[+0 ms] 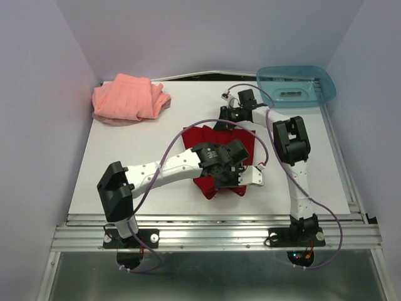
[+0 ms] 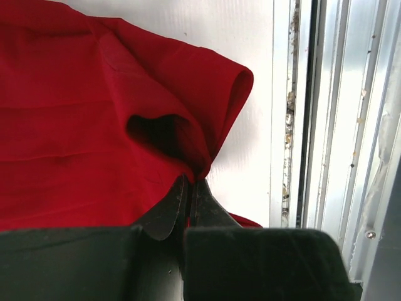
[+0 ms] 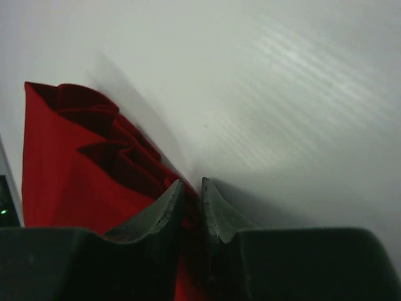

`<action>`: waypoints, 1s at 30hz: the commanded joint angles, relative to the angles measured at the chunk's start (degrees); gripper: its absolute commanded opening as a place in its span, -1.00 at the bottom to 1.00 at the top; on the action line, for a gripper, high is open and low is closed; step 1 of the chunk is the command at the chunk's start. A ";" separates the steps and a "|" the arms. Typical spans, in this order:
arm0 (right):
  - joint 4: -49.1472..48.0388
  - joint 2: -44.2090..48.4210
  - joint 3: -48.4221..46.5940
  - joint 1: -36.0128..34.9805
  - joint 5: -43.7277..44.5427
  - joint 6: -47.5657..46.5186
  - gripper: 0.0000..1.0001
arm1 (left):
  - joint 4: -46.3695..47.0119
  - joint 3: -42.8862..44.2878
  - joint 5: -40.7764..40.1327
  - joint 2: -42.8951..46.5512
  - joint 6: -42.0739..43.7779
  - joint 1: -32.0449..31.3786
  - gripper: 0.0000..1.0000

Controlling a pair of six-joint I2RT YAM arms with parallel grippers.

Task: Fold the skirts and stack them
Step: Fold the skirt

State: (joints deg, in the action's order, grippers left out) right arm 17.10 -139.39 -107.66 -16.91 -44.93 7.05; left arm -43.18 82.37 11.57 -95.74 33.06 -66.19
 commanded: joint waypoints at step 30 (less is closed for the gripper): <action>15.59 6.86 18.10 -4.98 -24.50 -15.93 -0.84 | 23.90 2.89 -14.02 -6.82 16.07 14.07 -1.00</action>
State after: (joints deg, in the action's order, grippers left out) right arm 30.70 -133.93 -89.80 -21.08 -67.96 -7.77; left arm -31.42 86.63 2.66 -104.09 47.13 -52.49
